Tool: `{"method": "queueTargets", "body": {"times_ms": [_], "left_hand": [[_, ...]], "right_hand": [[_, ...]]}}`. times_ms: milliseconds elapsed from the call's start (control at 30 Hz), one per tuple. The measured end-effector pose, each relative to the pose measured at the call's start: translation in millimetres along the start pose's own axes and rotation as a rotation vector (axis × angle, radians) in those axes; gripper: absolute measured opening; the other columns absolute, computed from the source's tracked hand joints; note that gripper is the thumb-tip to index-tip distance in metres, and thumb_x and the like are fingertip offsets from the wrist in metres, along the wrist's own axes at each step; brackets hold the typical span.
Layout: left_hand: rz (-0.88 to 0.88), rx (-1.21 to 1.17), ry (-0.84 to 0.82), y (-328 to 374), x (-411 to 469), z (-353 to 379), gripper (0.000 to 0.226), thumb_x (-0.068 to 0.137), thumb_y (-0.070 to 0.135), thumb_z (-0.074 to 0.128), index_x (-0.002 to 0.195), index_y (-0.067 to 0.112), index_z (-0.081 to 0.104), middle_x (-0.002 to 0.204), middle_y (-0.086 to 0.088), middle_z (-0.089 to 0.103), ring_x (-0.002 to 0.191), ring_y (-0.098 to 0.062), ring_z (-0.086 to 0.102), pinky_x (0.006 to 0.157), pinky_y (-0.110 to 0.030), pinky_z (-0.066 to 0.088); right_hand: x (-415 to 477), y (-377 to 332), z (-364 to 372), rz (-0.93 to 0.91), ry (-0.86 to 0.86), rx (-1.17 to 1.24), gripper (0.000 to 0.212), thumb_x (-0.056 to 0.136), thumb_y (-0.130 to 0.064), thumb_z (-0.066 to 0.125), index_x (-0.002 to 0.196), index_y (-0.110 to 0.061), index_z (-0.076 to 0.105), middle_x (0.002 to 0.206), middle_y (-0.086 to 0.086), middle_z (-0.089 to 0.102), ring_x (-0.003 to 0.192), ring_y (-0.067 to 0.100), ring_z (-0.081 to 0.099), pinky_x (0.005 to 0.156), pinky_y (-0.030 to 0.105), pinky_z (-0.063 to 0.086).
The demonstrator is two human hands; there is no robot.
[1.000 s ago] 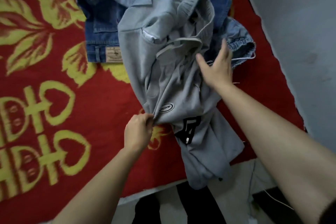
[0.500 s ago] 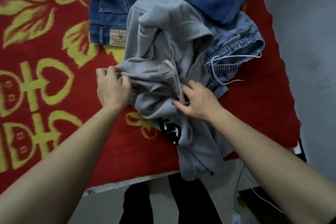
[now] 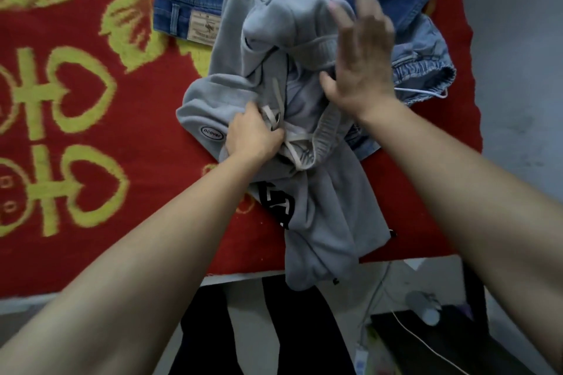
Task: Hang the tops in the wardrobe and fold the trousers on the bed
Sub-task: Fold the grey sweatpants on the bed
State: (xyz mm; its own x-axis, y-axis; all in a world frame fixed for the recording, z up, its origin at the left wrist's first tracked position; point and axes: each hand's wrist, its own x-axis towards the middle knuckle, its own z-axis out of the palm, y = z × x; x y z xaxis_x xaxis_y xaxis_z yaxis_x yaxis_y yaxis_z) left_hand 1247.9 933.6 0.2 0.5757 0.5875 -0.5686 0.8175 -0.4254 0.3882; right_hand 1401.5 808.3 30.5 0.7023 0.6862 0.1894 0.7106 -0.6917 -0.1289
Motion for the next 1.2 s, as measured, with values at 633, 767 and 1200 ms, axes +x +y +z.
{"method": "queueTargets", "body": {"times_ms": [633,767,1200], "left_hand": [[0.148,0.231,0.435,-99,-126,-332,0.039,0.080,0.008,0.061,0.117,0.017,0.053,0.115,-0.014,0.052,0.110,-0.037,0.050,0.078,-0.041,0.045],[0.052,0.122,0.432,-110,-171,-445,0.046,0.079,0.018,0.065,0.124,0.017,0.052,0.123,-0.014,0.060,0.115,-0.036,0.056,0.085,-0.038,0.046],[0.448,-0.055,1.242,-134,-337,-736,0.031,0.082,0.010,0.057,0.113,0.011,0.055,0.109,-0.020,0.063,0.098,-0.042,0.060,0.081,-0.044,0.048]], "right_hand": [[49,-149,-262,0.031,-0.191,-0.199,0.021,0.091,-0.023,0.051,0.106,-0.011,0.058,0.108,0.020,0.064,0.096,0.042,0.065,0.068,0.038,0.036],[70,-216,-361,-0.044,-0.043,-0.301,0.020,0.094,-0.018,0.049,0.110,-0.010,0.056,0.111,0.016,0.061,0.093,0.041,0.067,0.065,0.039,0.040],[95,-372,-602,-0.003,0.501,-0.161,0.035,0.092,-0.008,0.049,0.126,-0.015,0.044,0.098,0.029,0.062,0.086,0.049,0.062,0.068,0.045,0.045]]}}
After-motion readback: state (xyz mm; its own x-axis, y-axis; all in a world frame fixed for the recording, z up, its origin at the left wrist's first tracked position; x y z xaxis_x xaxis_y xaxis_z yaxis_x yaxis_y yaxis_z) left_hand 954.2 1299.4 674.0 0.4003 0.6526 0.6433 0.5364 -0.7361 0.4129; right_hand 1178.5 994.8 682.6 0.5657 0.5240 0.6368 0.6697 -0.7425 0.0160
